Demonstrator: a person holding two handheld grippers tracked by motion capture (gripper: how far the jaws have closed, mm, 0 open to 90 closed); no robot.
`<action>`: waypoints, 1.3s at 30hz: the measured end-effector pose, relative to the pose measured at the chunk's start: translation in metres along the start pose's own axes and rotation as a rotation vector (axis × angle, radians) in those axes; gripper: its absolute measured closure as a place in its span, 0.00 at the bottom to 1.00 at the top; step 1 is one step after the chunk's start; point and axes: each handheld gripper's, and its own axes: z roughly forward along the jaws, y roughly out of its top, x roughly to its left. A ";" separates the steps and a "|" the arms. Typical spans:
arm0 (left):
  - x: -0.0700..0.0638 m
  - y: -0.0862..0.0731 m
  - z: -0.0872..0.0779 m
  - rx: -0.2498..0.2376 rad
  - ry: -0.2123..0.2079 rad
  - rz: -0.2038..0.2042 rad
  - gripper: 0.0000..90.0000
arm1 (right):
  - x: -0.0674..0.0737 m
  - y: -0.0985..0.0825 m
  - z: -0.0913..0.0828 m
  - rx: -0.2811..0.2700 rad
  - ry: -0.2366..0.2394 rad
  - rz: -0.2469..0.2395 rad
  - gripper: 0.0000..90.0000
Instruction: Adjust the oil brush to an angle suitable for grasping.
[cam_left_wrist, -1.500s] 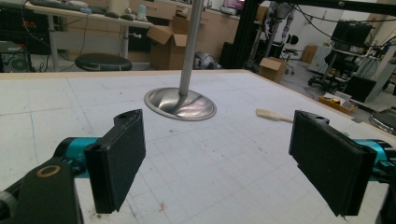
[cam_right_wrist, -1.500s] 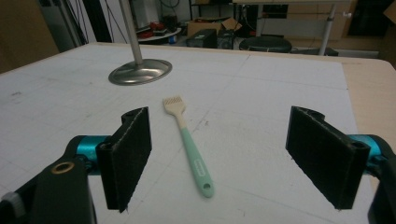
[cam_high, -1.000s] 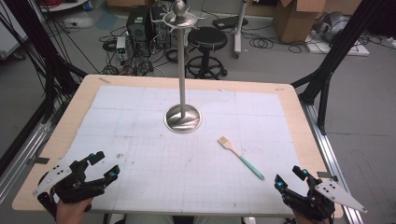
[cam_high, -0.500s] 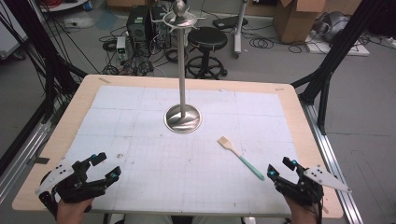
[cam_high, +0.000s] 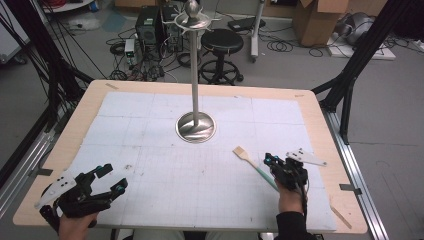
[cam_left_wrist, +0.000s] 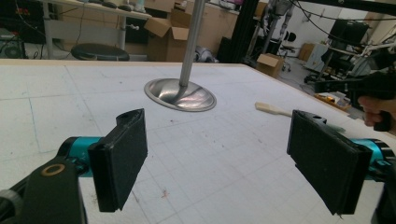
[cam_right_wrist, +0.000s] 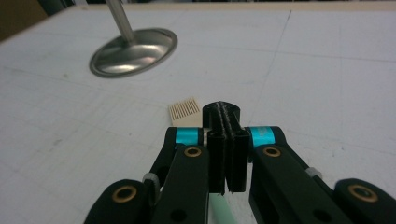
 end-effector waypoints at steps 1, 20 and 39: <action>0.000 0.000 0.000 0.000 0.000 0.000 0.23 | 0.000 0.000 0.000 0.000 0.000 0.000 0.99; 0.002 0.000 -0.001 -0.005 -0.004 -0.009 0.23 | 0.013 0.010 0.072 0.263 -0.087 -0.022 0.99; 0.002 0.001 -0.003 -0.022 0.005 -0.016 0.24 | 0.054 -0.001 0.071 0.315 0.162 -0.153 0.99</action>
